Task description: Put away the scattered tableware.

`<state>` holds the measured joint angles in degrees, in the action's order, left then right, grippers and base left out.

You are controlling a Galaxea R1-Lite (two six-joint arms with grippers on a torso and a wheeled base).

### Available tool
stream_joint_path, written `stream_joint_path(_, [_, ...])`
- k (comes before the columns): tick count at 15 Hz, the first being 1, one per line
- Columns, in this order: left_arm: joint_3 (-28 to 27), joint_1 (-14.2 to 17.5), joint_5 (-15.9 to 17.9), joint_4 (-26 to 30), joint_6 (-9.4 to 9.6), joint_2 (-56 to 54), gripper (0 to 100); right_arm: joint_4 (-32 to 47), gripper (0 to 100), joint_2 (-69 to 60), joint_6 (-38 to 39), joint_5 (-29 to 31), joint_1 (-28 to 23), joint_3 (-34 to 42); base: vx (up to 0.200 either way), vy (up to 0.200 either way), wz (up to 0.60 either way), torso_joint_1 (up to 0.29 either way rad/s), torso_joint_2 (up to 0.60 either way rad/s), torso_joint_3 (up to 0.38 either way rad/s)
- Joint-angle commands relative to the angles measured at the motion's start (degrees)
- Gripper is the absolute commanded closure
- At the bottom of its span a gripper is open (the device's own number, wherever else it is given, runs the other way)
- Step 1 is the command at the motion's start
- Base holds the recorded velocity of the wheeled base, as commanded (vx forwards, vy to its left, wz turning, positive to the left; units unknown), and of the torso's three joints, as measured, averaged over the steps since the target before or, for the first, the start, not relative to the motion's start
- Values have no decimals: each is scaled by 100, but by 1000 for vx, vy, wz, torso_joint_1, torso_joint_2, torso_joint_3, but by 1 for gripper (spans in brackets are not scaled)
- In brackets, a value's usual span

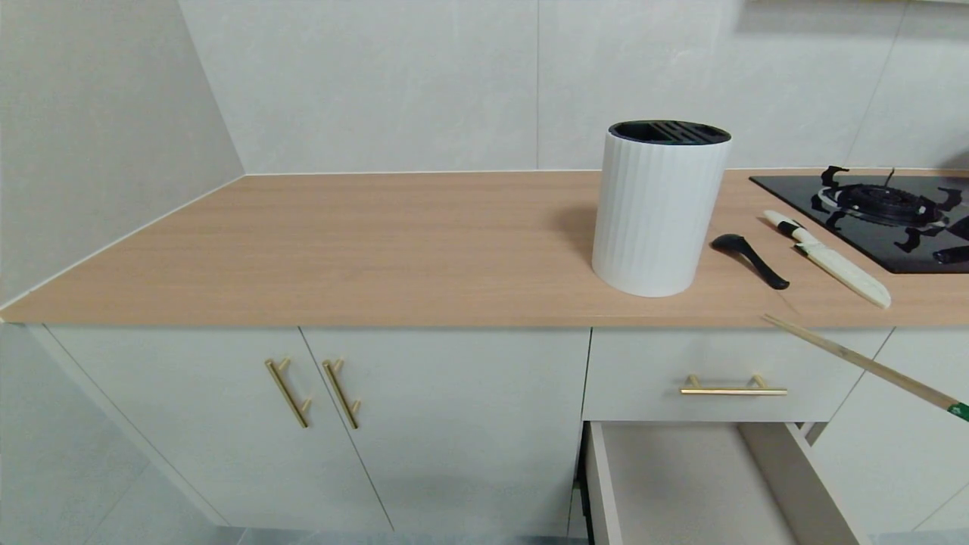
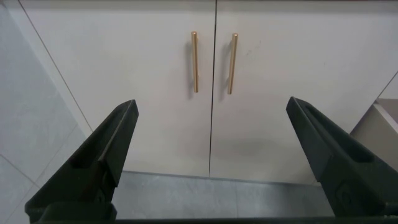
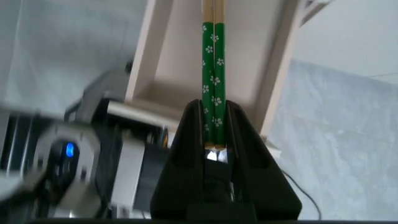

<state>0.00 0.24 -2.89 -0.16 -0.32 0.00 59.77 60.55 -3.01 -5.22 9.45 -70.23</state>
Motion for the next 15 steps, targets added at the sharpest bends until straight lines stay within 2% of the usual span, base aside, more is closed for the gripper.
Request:
stream_joint_path(1, [0, 2, -1, -2, -3, 0, 0, 237, 100, 238, -15, -58, 224, 9, 0, 0, 0, 0, 0, 0])
stream_joint_path(6, [0, 2, -1, -2, -3, 0, 0, 527, 100, 1714, 99, -58, 769, 255, 0, 0, 0, 0, 0, 0])
stream_joint_path(8, [0, 2, -1, -2, -3, 0, 0, 421, 100, 2523, 600, -50, 1059, 308, 0, 0, 0, 0, 0, 0])
stream_joint_path(11, [0, 2, -1, -2, -3, 0, 0, -211, 100, 3226, 1057, -32, 1217, 537, 0, 0, 0, 0, 0, 0])
stream_joint_path(15, [0, 2, -1, -2, -3, 0, 0, -1556, 100, 3736, 1391, 65, 1217, 1064, 0, 0, 0, 0, 0, 0])
